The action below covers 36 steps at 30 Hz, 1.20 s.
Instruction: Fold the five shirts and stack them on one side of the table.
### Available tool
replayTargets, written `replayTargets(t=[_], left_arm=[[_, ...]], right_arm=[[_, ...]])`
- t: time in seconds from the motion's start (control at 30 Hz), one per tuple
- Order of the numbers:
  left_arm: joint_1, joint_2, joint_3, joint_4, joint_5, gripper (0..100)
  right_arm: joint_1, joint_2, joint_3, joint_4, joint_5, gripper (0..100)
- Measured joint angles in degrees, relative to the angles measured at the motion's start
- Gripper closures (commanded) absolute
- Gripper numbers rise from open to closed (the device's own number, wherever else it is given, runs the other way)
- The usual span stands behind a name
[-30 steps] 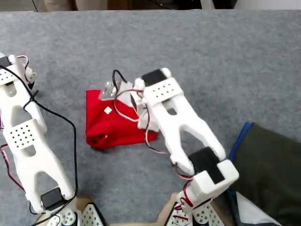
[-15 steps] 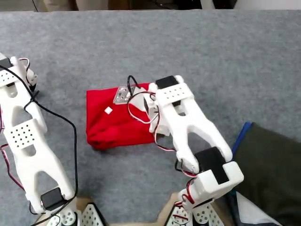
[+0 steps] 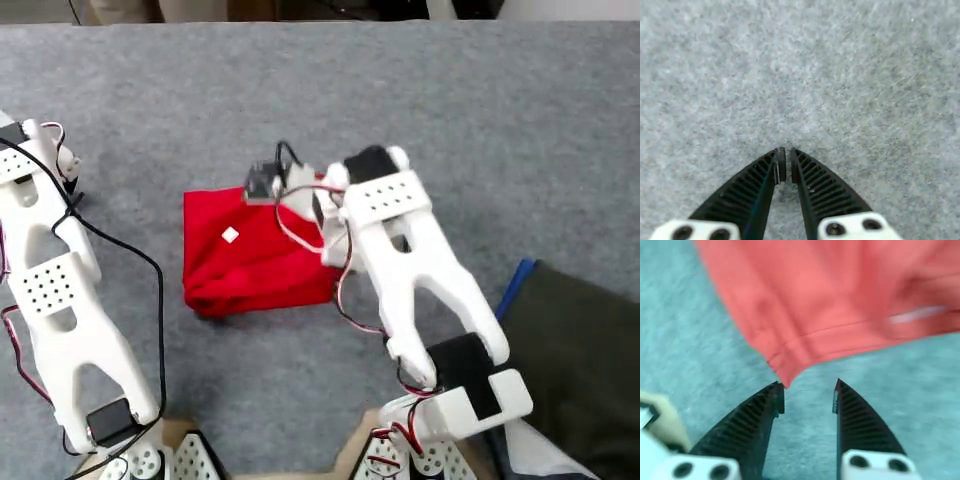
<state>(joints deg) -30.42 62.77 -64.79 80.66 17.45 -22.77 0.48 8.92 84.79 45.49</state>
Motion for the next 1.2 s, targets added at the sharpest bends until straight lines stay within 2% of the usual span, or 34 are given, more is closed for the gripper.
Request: replayTargets(t=[0.13,0.43,0.63,1.2], left_arm=[[0.0,0.0,0.0,0.0,0.0,96],[0.1,0.0,0.0,0.0,-0.1,96],[0.1,0.0,0.0,0.0,-0.1,96],[0.1,0.0,0.0,0.0,-0.1,96]], right_arm=[[-0.1,9.5,-13.7,0.5,-1.5,82.0],[-5.2,38.2,-53.7,11.1,-1.8,82.1],[-6.9,53.9,-74.2,16.2,-2.3,82.1],[-6.9,64.5,-78.8,16.4,-4.0,82.1]])
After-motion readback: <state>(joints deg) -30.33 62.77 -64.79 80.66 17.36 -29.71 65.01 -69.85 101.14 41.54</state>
